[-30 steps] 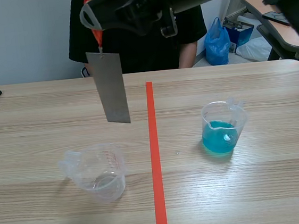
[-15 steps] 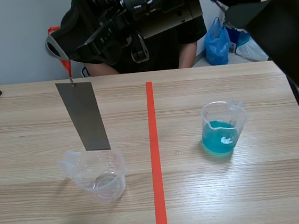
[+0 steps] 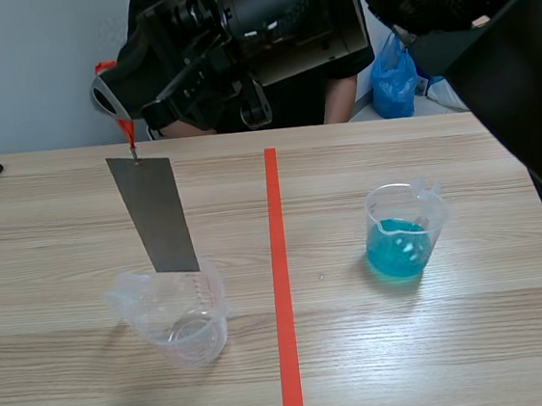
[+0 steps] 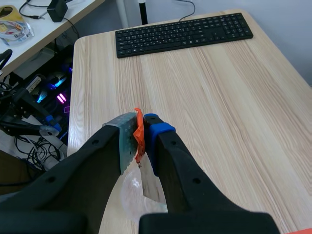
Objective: Do the redox reaction experiment.
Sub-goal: 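Put the plate into the left beaker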
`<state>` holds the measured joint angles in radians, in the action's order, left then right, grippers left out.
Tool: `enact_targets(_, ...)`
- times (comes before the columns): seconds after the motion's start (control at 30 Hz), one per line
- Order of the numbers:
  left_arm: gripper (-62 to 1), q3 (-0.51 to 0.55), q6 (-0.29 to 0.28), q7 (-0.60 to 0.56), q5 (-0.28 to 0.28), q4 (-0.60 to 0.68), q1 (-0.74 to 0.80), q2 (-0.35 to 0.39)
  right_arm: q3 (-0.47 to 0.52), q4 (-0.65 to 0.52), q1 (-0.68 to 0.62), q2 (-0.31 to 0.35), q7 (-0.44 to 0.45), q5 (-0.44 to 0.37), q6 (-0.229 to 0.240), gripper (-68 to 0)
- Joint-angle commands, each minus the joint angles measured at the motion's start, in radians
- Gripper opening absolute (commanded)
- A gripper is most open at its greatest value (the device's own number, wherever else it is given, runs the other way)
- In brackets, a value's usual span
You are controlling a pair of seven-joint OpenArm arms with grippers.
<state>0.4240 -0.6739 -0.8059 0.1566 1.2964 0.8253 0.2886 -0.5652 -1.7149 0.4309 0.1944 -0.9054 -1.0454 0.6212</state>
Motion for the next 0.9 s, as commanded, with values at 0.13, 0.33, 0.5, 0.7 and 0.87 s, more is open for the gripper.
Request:
enact_targets(0.13,-58.2,-0.001,0.002,-0.021,-0.010,0.017,0.003,0.008,-0.021,-0.005,0.012,0.004,0.061,0.033,0.000,-66.0)
enact_targets(0.33,-58.2,-0.001,0.002,-0.021,-0.010,0.017,0.003,0.008,-0.026,-0.005,0.012,-0.001,0.067,0.037,0.000,-66.0)
enact_targets(0.5,-58.2,-0.001,0.002,-0.021,-0.010,0.017,0.003,0.008,-0.037,0.000,0.012,-0.001,0.086,0.059,0.000,-66.0)
enact_targets(0.7,-58.2,-0.001,0.002,-0.021,-0.010,0.017,0.003,0.008,-0.064,0.025,0.012,-0.001,0.103,0.060,0.000,-66.0)
enact_targets(0.87,-58.2,-0.001,0.002,-0.021,-0.010,0.017,0.003,0.008,-0.073,0.031,-0.011,-0.001,0.117,0.094,0.021,-66.0)
